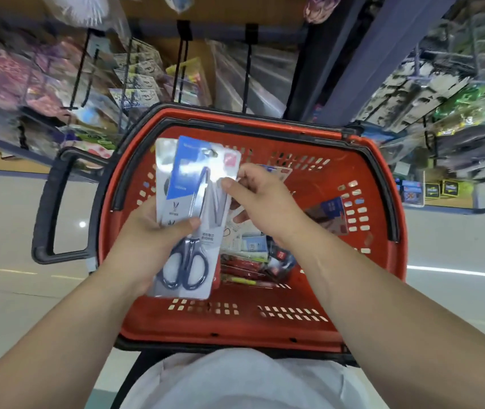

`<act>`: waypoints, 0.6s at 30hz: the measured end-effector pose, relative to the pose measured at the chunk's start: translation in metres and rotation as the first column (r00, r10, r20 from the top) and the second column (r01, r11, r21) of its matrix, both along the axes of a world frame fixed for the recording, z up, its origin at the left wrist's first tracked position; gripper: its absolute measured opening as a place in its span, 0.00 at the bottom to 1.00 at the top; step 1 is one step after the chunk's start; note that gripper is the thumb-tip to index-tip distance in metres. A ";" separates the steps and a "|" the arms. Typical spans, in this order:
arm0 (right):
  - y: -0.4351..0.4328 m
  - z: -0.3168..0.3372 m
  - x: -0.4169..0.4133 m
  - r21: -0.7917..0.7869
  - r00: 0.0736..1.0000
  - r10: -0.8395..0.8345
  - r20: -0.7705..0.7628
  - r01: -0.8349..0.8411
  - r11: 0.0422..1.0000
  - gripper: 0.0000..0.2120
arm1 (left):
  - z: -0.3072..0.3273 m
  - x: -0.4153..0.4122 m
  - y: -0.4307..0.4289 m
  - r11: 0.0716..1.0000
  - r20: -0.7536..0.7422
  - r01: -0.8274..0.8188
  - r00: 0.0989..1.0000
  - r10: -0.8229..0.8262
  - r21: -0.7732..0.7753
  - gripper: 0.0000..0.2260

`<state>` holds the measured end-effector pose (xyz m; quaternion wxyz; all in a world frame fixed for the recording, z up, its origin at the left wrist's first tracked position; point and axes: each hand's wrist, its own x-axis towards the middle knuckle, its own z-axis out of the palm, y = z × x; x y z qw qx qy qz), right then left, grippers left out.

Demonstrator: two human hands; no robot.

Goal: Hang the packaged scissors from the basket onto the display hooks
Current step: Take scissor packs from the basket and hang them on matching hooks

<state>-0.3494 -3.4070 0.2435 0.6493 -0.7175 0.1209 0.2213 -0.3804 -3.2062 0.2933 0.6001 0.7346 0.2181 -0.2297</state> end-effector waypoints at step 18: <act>0.008 -0.078 -0.015 -0.499 0.931 0.325 -0.164 -0.363 0.787 0.11 | 0.020 0.001 0.043 0.963 0.180 -0.217 0.966 0.187 0.162 0.13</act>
